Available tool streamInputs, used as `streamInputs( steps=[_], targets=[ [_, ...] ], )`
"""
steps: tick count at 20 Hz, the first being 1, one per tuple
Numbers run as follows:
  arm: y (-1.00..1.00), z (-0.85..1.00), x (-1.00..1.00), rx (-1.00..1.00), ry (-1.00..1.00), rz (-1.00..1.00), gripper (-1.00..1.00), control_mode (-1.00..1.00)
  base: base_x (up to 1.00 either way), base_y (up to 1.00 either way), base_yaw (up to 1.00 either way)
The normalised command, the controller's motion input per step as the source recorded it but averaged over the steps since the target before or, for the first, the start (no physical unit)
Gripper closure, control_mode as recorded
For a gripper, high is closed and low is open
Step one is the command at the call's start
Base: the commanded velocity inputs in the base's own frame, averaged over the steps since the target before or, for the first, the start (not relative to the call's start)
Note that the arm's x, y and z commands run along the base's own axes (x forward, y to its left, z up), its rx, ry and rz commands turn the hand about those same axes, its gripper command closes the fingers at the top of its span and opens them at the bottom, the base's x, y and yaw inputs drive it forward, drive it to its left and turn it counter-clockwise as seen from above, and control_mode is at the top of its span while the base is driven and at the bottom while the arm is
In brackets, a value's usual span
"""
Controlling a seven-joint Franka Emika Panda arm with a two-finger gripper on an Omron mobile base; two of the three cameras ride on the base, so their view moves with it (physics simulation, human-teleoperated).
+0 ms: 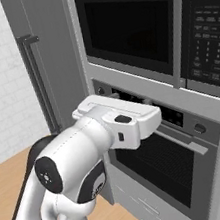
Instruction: Pick the bell pepper from the sink and place it in the bowl. Then pick the bowl and place it in the microwave. Then close the microwave door and press the start button.
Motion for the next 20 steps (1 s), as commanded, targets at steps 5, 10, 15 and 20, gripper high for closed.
streamInputs(
  steps=[5,10,15,20],
  targets=[
    [-0.18,-0.13,0.19,0.00,0.00,0.00,-1.00,-1.00,0.00,0.00,0.00],
    [-0.31,-0.11,0.19,0.00,0.00,0.00,1.00,-1.00,0.00,0.00,0.00],
    [-0.24,-0.04,0.30,0.00,0.00,0.00,1.00,-1.00,0.00,0.00,0.00],
    [-0.39,0.00,0.24,0.00,0.00,0.00,1.00,-1.00,0.00,0.00,0.00]
  ],
)
